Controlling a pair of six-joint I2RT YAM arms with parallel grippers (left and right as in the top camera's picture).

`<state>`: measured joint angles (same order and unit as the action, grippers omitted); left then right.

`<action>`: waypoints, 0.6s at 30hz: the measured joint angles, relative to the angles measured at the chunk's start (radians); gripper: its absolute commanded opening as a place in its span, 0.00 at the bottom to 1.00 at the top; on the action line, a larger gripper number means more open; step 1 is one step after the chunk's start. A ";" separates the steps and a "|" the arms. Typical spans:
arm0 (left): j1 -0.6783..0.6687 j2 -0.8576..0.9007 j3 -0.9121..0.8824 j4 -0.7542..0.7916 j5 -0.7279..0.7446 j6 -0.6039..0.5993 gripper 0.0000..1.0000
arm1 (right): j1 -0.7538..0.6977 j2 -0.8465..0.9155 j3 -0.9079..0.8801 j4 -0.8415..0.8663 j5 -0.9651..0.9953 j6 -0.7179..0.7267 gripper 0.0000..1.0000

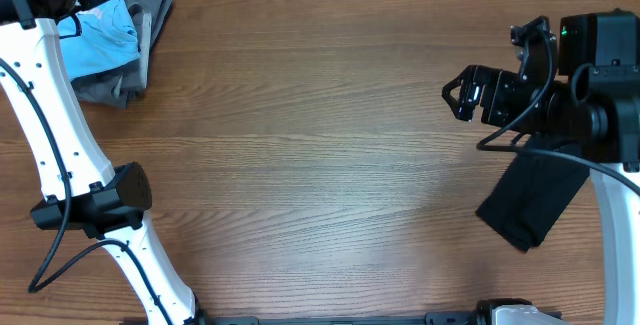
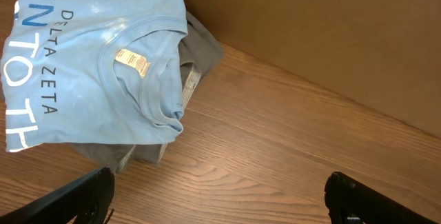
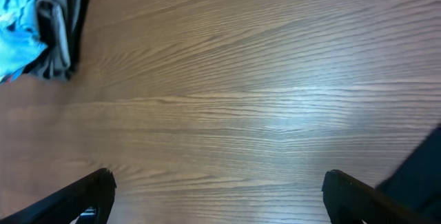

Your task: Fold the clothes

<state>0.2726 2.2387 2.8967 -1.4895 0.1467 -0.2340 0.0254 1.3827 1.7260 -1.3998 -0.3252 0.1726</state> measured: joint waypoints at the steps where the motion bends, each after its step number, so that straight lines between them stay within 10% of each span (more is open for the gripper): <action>1: 0.000 0.000 0.000 0.000 0.000 0.000 1.00 | -0.013 0.000 0.000 0.001 0.004 0.002 1.00; 18: 0.000 0.000 0.000 0.000 0.001 0.000 1.00 | -0.056 -0.420 -0.490 0.501 0.032 0.003 1.00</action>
<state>0.2726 2.2387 2.8967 -1.4895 0.1474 -0.2340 -0.0303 0.9623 1.2362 -0.8986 -0.2935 0.1753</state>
